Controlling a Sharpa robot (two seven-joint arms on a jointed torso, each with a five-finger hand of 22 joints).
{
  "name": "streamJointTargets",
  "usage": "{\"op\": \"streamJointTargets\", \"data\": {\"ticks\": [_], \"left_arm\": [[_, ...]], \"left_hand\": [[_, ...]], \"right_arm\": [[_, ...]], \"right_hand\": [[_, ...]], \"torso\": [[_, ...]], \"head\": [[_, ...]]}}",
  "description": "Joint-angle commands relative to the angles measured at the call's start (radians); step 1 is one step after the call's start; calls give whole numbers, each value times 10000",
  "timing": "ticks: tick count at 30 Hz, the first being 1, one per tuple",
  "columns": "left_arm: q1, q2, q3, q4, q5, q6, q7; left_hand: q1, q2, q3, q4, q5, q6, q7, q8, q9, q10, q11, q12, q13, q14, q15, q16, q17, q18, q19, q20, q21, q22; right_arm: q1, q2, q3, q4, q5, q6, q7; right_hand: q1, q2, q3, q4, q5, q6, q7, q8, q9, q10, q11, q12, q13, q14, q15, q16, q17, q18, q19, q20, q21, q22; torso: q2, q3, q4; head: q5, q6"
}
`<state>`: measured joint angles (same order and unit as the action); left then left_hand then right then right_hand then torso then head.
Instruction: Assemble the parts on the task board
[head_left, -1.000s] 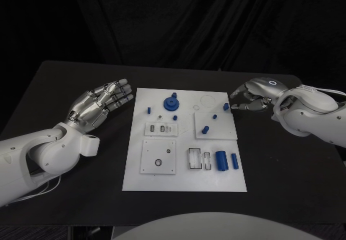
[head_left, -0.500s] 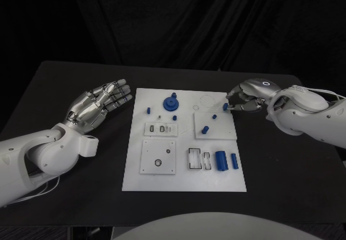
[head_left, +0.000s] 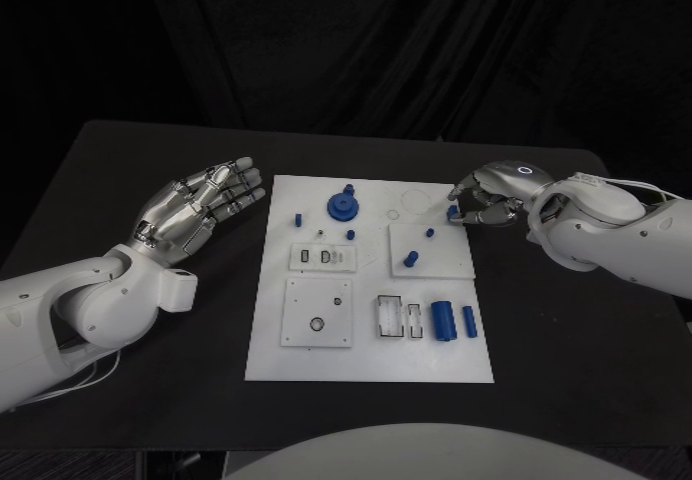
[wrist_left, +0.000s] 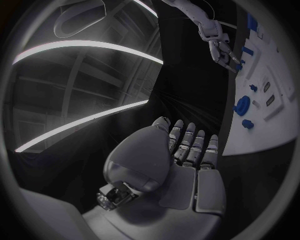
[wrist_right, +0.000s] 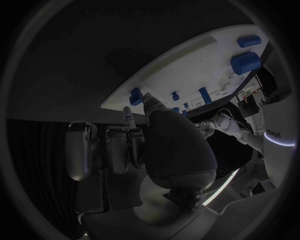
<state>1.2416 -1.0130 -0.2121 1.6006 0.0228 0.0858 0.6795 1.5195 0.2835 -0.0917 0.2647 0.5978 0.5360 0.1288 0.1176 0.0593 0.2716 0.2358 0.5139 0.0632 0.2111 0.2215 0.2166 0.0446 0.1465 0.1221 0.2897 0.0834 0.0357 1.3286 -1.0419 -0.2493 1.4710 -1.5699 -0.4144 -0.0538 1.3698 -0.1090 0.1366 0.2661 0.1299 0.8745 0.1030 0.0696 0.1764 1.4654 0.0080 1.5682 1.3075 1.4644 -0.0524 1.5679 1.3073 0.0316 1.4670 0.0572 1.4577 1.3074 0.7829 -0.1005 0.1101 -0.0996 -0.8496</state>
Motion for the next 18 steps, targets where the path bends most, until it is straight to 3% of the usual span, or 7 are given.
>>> {"op": "streamJointTargets", "data": {"ticks": [1, 7, 11, 18], "left_arm": [[-21, 1, 8, 16, -9, 161, 165], [-26, -2, 8, 9, -9, 169, 152], [-29, -2, 8, 7, -9, 176, 138], [-35, -8, 8, 2, -9, 186, 114]], "left_hand": [[84, -53, 55, 6, 53, -5, 31, 12, 13, -6, 72, -20, 11, 1, 60, 18, 9, -116, 57, 25, 50, -17], [84, -53, 55, 6, 53, -5, 31, 12, 13, -6, 72, -20, 11, 1, 60, 18, 9, -116, 57, 25, 50, -17], [84, -53, 55, 6, 53, -5, 31, 12, 13, -6, 72, -20, 11, 1, 60, 18, 9, -116, 57, 25, 50, -17], [82, -59, 83, 9, 51, -31, 36, 5, 9, -22, 75, -41, 7, -8, 65, 16, 8, -122, 57, 25, 50, -18]], "right_arm": [[-39, 36, 5, -65, 33, 117, -167], [-62, 90, 6, -147, 38, 163, -196], [-75, 118, 6, -184, 39, 196, -207], [-99, 223, 6, -299, 40, 225, -208]], "right_hand": [[90, -1, -18, 81, 47, -96, 4, -13, -7, 1054, 37, 26, 2633, 1064, 49, 29, 2634, -10, 377, 70, -71, 2230], [173, 27, -34, 77, 242, -2, -7, 65, 27, 1054, 29, 26, 2633, 1064, 43, 29, 2634, -1, 354, 66, -113, 2217], [337, 90, -43, 25, 682, 325, -44, 276, 181, 1054, -1, 26, 2633, 1064, 19, 29, 2634, 3, 344, 47, -133, 2213], [456, 167, -98, -50, 1003, 813, -125, 660, 556, 1054, -68, 26, 2633, 1064, -36, 29, 2634, 3, 346, -2, -137, 2215]], "torso": [[4, 5, 9], [7, 9, -6], [5, 9, -7], [1, 3, -4]], "head": [[-12, -21], [1, -20], [8, -44], [13, -72]]}}
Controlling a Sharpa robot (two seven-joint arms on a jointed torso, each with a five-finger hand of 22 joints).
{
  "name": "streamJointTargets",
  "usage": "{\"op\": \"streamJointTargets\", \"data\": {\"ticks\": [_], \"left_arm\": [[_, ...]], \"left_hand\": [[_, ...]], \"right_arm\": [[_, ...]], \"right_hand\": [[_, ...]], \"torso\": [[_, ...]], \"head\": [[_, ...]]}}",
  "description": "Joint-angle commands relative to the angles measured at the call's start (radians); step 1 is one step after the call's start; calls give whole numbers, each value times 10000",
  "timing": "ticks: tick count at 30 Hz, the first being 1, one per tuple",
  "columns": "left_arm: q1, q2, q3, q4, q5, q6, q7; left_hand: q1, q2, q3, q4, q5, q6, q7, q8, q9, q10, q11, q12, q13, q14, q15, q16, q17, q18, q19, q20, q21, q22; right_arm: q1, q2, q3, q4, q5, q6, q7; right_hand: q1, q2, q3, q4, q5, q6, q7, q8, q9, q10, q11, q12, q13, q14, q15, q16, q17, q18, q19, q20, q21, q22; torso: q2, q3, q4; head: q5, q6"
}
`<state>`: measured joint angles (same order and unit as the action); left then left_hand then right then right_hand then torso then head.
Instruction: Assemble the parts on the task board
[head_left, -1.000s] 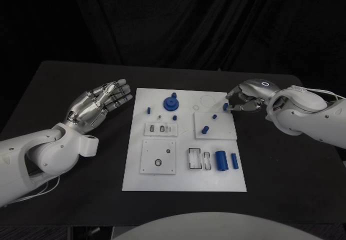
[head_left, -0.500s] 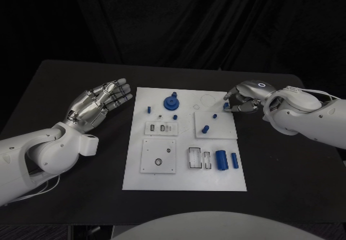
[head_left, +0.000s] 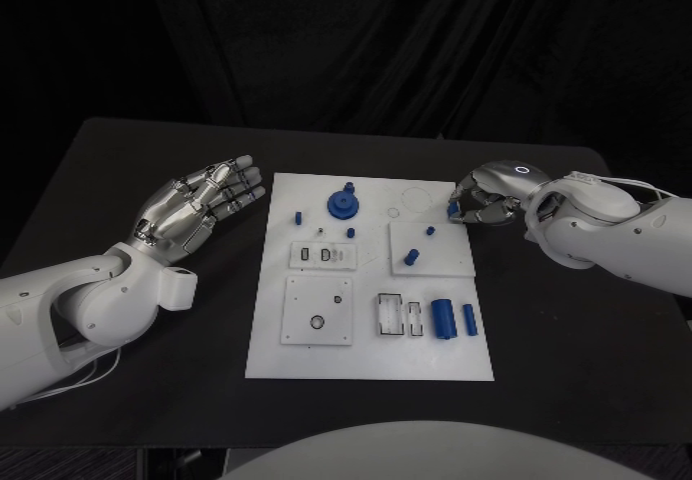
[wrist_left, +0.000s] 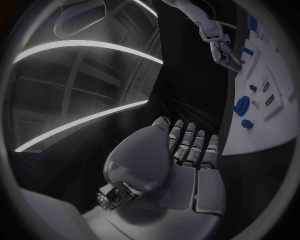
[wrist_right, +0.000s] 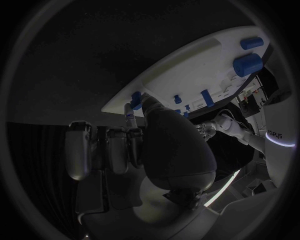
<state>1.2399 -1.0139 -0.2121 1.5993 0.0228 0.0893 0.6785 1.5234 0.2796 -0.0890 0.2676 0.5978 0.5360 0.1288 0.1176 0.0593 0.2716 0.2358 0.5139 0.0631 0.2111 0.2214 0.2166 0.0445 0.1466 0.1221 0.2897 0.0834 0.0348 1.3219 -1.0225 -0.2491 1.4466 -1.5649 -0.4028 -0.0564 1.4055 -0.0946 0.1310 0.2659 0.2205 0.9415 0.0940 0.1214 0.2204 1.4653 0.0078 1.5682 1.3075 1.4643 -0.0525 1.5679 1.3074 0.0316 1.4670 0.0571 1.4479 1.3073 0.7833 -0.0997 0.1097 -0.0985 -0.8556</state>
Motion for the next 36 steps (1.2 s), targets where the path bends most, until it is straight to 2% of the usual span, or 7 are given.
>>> {"op": "streamJointTargets", "data": {"ticks": [1, 6, 15, 16, 21, 28, 36], "left_arm": [[-19, 0, 8, 17, -9, 151, 121], [-22, -12, 8, 25, -9, 154, 118], [-30, -38, 8, 26, -9, 158, 115], [-31, -47, 8, 27, -9, 160, 113], [-36, -92, 8, 35, -9, 142, 109], [-40, -109, 8, 32, -9, 103, 98], [-42, -24, 8, 10, -9, 94, 72]], "left_hand": [[42, -19, 56, -20, 51, -31, 36, 5, 9, -21, 76, -41, 8, -8, 65, 17, 9, -123, 57, 25, 50, -9], [42, -19, 56, -20, 51, -31, 36, 5, 9, -21, 76, -41, 8, -8, 65, 17, 9, -123, 57, 25, 50, -9], [42, -19, 56, -20, 51, -31, 36, 5, 9, -21, 76, -41, 8, -8, 65, 17, 9, -123, 57, 25, 50, -9], [42, -19, 56, -20, 51, -31, 36, 5, 9, -21, 76, -41, 8, -8, 65, 17, 9, -123, 57, 25, 50, -9], [42, -19, 56, -20, 51, -31, 36, 5, 9, -21, 76, -41, 8, -8, 65, 17, 9, -123, 57, 25, 50, -9], [37, -25, 83, -15, 47, -31, 43, 3, 9, -26, 80, -38, 8, -9, 71, 22, 9, -129, 64, 26, 53, -8], [32, -31, 95, -11, 43, -29, 46, 4, 10, -21, 80, -26, 10, 1, 73, 34, 12, -132, 67, 26, 55, -8]], "right_arm": [[-34, 44, 4, -78, -10, 115, -184], [-48, 92, 4, -146, -10, 0, -126], [-64, 55, 5, -12, -5, -751, 229], [-64, 28, 6, 46, -4, -944, 277], [-57, -135, 15, 340, -2, -1480, 284], [353, -432, 32, 1668, -102, -2146, -51], [643, 187, 35, 3215, -518, -1811, -1037]], "right_hand": [[99, 23, -42, -48, 98, 142, -36, 142, 115, 1055, -67, 26, 2633, 1065, -36, 29, 2634, 4, 346, -2, -39, 2216], [135, 54, -69, -90, 156, 277, -66, 317, 270, 1055, -101, 26, 2633, 1065, -57, 29, 2634, 3, 348, -25, -39, 2217], [393, 241, -92, -381, 907, 935, -327, 1386, 1088, 1055, -295, 26, 2633, 1065, -222, 29, 2634, -11, 386, -167, 19, 2237], [462, 257, -82, -442, 1128, 1094, -407, 1655, 1291, 1055, -357, 26, 2633, 1065, -252, 29, 2634, -14, 400, -218, 42, 2245], [460, 242, -95, -435, 1223, 1079, -466, 1845, 1475, 1055, -395, 26, 2633, 1065, -313, 29, 2634, -29, 428, -253, 89, 2260], [368, 223, -124, -339, 1318, 1012, -447, 1963, 1613, 1055, -302, 26, 2633, 1065, -267, 29, 2634, -32, 432, -245, 93, 2261], [304, 160, -151, -311, 1458, 980, -460, 2110, 1779, 1055, -303, 26, 2633, 1065, -261, 29, 2634, -61, 511, -233, 221, 2301]], "torso": [[-3, -6, -1], [-5, -9, -2], [-3, -7, 12], [-4, -10, 15], [-5, -6, -2], [-3, -8, -8], [3, -9, 9]], "head": [[4, -11], [54, -20], [75, -10], [83, -9], [148, 19], [228, -29], [177, -45]]}}
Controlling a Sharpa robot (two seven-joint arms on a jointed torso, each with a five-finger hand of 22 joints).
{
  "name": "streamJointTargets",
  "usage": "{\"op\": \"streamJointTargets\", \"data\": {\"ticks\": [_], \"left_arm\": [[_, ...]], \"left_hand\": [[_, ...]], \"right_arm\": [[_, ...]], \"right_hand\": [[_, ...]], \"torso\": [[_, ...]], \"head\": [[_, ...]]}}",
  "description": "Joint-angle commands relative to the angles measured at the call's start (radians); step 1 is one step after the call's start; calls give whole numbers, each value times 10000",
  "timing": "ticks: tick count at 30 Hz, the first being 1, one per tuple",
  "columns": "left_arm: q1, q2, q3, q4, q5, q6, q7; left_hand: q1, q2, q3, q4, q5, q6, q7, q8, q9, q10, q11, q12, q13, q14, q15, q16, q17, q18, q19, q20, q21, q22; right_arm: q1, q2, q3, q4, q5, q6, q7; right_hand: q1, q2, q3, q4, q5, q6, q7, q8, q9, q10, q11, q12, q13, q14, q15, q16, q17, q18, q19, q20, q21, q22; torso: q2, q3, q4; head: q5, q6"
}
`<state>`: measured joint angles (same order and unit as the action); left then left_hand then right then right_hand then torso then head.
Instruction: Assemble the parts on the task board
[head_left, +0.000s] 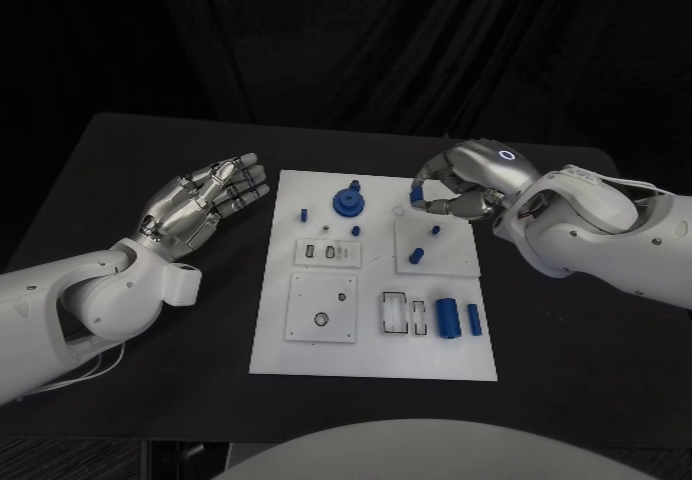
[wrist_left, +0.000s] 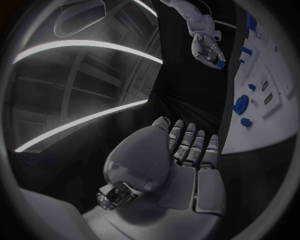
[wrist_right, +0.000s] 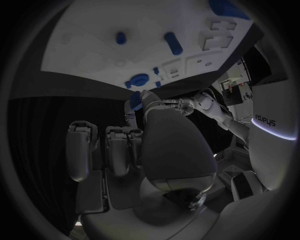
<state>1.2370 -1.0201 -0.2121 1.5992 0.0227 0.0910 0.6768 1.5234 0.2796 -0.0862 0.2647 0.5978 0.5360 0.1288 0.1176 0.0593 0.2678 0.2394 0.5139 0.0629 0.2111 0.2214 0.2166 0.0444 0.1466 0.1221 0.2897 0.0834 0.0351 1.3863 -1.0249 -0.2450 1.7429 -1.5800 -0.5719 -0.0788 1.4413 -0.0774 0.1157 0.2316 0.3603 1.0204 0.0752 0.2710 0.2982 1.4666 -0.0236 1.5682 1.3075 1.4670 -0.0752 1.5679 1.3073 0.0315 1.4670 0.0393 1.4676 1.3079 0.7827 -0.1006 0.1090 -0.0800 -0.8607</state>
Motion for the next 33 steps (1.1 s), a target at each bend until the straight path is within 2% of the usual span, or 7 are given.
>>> {"op": "streamJointTargets", "data": {"ticks": [1, 4, 8, 14, 24, 29, 33], "left_arm": [[-12, 50, 8, 9, -9, 80, 89], [-12, 72, 8, 14, -9, 75, 80], [-12, 50, 8, 70, -9, 69, 85], [-13, 1, 8, 123, -8, 39, 84], [-13, 113, 8, 71, -8, 79, 66], [-13, 126, 8, 47, -8, 92, 51], [-15, 130, 8, 26, -8, 103, 42]], "left_hand": [[32, -31, 68, 17, 43, -29, 46, 4, 10, 17, 44, -27, 11, 0, 73, 34, 13, -131, 67, 26, 55, -10], [32, -31, 68, 17, 43, -29, 46, 4, 10, 17, 44, -27, 11, 0, 73, 34, 13, -131, 67, 26, 55, -10], [32, -31, 68, 17, 43, -29, 46, 4, 10, 17, 44, -27, 11, 0, 73, 34, 13, -131, 67, 26, 55, -10], [25, -37, 82, 24, 39, -29, 49, 5, 10, 18, 44, -25, 12, 4, 75, 39, 14, -134, 71, 26, 57, -9], [19, -41, 94, 29, 37, -29, 52, 6, 11, 18, 43, -27, 12, 4, 78, 41, 14, -136, 66, 26, 53, -11], [19, -41, 94, 29, 37, -29, 52, 6, 11, 18, 43, -27, 12, 4, 78, 41, 14, -136, 66, 26, 53, -11], [19, -41, 94, 29, 37, -29, 52, 6, 11, 18, 43, -27, 12, 4, 78, 41, 14, -136, 66, 26, 53, -11]], "right_arm": [[-44, 378, -6, 350, -393, 7, -914], [-241, 809, -5, 490, -493, 267, -1157], [-539, 1388, -4, 504, -934, 459, -1577], [-836, 1984, -2, 412, -1285, 980, -2200], [-1063, 2590, 1, 0, -1684, 1578, -2921], [-1114, 2656, 2, -24, -1798, 1693, -3188], [-1140, 2643, 3, 9, -1936, 1644, -3371]], "right_hand": [[-59, -14, 0, 31, 68, 189, -272, 624, 1013, 1042, 12, 26, 2633, 1038, -35, 29, 2635, -62, 515, -55, 30, 2297], [-69, -19, -2, 31, 79, 181, -269, 636, 1030, 1042, 16, 26, 2633, 1038, -36, 29, 2635, -57, 508, -56, 13, 2291], [-64, -37, 1, 4, 127, 136, -265, 650, 1065, 1042, 18, 26, 2633, 1038, -38, 29, 2635, -51, 502, -59, -8, 2283], [-43, -56, 11, -42, 171, 109, -265, 673, 1107, 1042, 11, 26, 2633, 1038, -44, 29, 2635, -53, 513, -64, 4, 2286], [-76, -65, 15, -69, 218, 11, -241, 656, 1144, 1042, 21, 26, 2633, 1038, -46, 29, 2635, -32, 482, -69, -72, 2259], [-63, -50, 47, -121, 325, -34, -235, 649, 1180, 1042, 25, 26, 2633, 1038, -44, 29, 2635, -28, 477, -70, -90, 2251], [-47, -39, 103, -213, 574, -64, -229, 657, 1247, 1042, 28, 26, 2633, 1038, -43, 29, 2635, -27, 483, -71, -91, 2250]], "torso": [[10, -1, 18], [7, 3, 8], [7, -3, 15], [7, 3, 14], [7, 3, 16], [7, 2, 13], [8, 2, 14]], "head": [[-6, 6], [60, 5], [80, 4], [154, -25], [150, -109], [159, -120], [178, -120]]}}
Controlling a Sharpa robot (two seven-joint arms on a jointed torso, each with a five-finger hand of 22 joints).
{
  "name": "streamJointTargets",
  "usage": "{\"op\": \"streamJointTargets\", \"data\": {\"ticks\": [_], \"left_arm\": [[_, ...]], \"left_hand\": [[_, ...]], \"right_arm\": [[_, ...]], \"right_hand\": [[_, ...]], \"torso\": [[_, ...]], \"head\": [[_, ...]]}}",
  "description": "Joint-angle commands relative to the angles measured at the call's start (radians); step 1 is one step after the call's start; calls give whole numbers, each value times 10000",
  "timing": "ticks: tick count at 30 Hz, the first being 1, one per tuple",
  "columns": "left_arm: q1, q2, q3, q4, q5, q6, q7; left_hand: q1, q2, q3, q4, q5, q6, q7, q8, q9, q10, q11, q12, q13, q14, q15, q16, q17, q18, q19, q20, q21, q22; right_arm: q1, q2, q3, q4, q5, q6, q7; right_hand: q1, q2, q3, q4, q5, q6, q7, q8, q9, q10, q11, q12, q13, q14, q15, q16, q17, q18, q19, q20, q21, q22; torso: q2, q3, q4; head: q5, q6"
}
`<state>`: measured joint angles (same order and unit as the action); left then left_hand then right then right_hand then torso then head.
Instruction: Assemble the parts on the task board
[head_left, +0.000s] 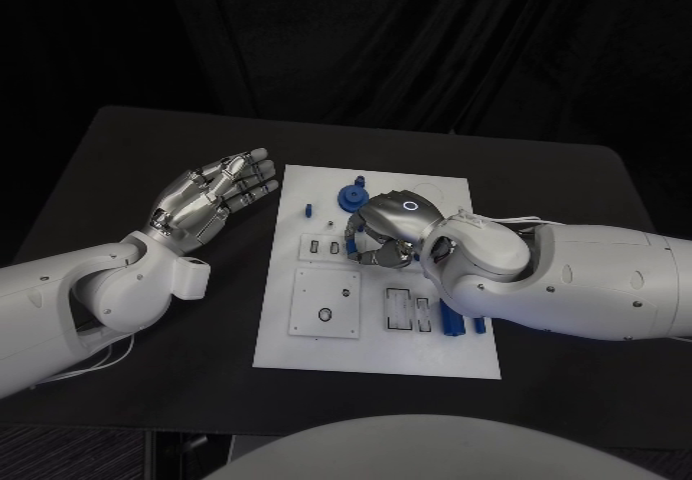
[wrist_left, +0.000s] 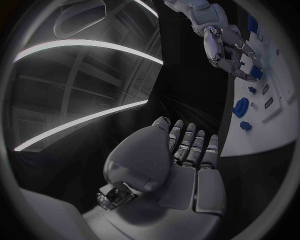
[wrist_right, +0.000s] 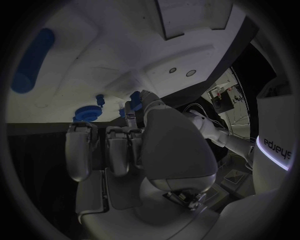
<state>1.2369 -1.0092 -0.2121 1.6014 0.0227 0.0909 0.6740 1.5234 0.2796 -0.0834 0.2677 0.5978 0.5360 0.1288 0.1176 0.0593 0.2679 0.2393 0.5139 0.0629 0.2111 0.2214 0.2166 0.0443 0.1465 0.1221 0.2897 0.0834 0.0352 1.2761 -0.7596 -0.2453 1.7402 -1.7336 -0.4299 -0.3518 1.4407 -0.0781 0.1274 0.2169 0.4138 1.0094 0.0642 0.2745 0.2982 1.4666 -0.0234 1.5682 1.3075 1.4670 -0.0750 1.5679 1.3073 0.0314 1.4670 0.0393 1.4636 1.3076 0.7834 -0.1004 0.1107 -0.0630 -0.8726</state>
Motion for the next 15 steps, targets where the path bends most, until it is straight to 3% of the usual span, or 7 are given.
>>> {"op": "streamJointTargets", "data": {"ticks": [1, 15], "left_arm": [[-14, 22, 8, 2, -8, 106, 67], [-17, 29, 8, -22, -8, 120, 7]], "left_hand": [[19, -41, 65, -1, 37, -29, 52, 6, 10, 18, 43, -27, 12, 4, 78, 41, 15, -136, 66, 26, 52, -13], [11, -43, 85, 7, 35, -39, 54, 4, 9, 9, 42, -40, 11, 6, 82, 45, 15, -140, 64, 26, 51, -14]], "right_arm": [[-40, -10, 6, 37, -412, 218, -660], [-52, 48, 8, -74, -475, 390, -791]], "right_hand": [[-40, -33, -12, -70, 50, 47, -119, 623, 1251, 1042, 25, 26, 2633, 1038, -44, 29, 2635, -27, 484, -71, -49, 2253], [-132, -48, 8, -106, 240, -23, -96, 600, 1310, 1042, 35, 26, 2633, 1038, -44, 29, 2635, -35, 505, -73, -18, 2263]], "torso": [[1, 0, -2], [-1, 0, -6]], "head": [[5, 0], [-22, 0]]}}
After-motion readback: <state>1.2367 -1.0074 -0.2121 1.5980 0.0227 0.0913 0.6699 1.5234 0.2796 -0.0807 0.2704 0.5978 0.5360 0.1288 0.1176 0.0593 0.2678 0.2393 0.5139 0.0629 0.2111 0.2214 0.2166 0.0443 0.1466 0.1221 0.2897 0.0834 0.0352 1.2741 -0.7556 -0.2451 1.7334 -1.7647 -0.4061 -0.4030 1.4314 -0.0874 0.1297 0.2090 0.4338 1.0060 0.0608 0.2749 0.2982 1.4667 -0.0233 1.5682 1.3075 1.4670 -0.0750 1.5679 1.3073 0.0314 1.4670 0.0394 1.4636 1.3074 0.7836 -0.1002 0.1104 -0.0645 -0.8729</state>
